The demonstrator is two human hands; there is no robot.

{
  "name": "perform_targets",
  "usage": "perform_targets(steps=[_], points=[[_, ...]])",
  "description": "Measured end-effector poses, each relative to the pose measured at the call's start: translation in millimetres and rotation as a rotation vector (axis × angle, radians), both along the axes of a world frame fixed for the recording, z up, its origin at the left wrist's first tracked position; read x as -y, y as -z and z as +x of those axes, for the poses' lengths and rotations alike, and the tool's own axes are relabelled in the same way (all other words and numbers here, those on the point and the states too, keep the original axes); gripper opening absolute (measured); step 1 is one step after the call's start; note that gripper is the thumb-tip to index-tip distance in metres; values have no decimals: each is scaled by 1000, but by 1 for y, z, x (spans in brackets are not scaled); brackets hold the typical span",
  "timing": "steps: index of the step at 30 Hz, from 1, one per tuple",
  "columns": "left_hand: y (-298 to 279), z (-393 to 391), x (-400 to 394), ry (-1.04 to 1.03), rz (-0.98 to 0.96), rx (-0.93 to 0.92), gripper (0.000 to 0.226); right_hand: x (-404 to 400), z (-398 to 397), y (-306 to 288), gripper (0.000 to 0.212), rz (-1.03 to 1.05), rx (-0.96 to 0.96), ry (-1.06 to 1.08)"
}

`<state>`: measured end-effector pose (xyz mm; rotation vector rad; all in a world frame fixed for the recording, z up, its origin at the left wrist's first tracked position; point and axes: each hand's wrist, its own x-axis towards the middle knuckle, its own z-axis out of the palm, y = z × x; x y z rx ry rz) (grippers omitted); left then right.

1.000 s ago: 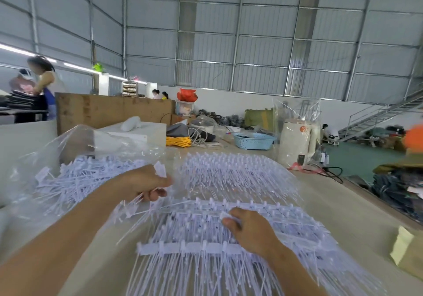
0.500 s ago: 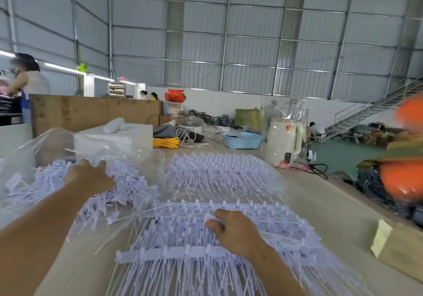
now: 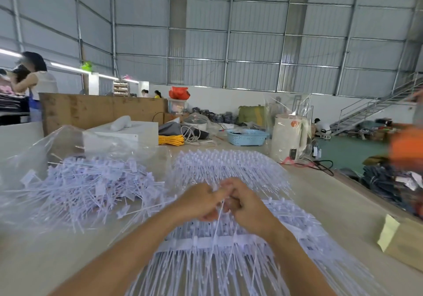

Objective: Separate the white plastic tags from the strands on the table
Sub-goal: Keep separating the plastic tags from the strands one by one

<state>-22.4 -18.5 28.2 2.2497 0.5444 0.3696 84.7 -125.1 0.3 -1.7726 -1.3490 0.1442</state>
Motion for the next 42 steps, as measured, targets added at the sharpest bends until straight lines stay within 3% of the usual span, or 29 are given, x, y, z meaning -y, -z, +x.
perform_targets(steps=[2, 7, 11, 14, 19, 21, 22, 26, 28, 29, 33, 37, 40, 42], points=[[13, 6, 8, 73, -231, 131, 42, 3, 0, -4, 49, 45, -10, 0], [26, 6, 5, 9, -350, 326, 34, 8, 7, -2, 8, 26, -51, 80], [30, 1, 10, -21, -322, 391, 43, 8, 2, -2, 30, -97, 8, 44], [29, -2, 9, -112, -327, 390, 50, 7, -1, -6, 31, -84, 125, 32], [17, -3, 8, -148, -660, 292, 39, 3, 0, -3, 27, -61, 383, 162], [8, -8, 2, -31, -905, 250, 42, 7, 7, 1, 24, -109, 523, 299], [2, -12, -3, 72, -1049, 294, 43, 12, 12, 3, 23, -113, 500, 357], [-16, -32, -31, 581, -1436, 720, 27, 24, 26, 7, 32, 19, 167, 371], [-13, -33, -42, 541, -1521, 826, 21, 21, 21, 3, 32, 66, 107, 335], [-7, -31, -48, 414, -1472, 823, 22, 19, 17, 1, 32, 83, 83, 304], [17, -14, -40, -65, -926, 536, 21, 13, 5, -7, 22, 114, 7, 114], [23, 2, -8, -10, -744, 416, 26, 9, -7, -12, 15, 41, -79, -71], [24, 3, 11, 88, -498, 372, 45, 11, -9, -15, 22, -20, -62, -92], [27, 2, 17, 43, -341, 405, 35, 14, -9, -15, 27, -62, -40, -79]])
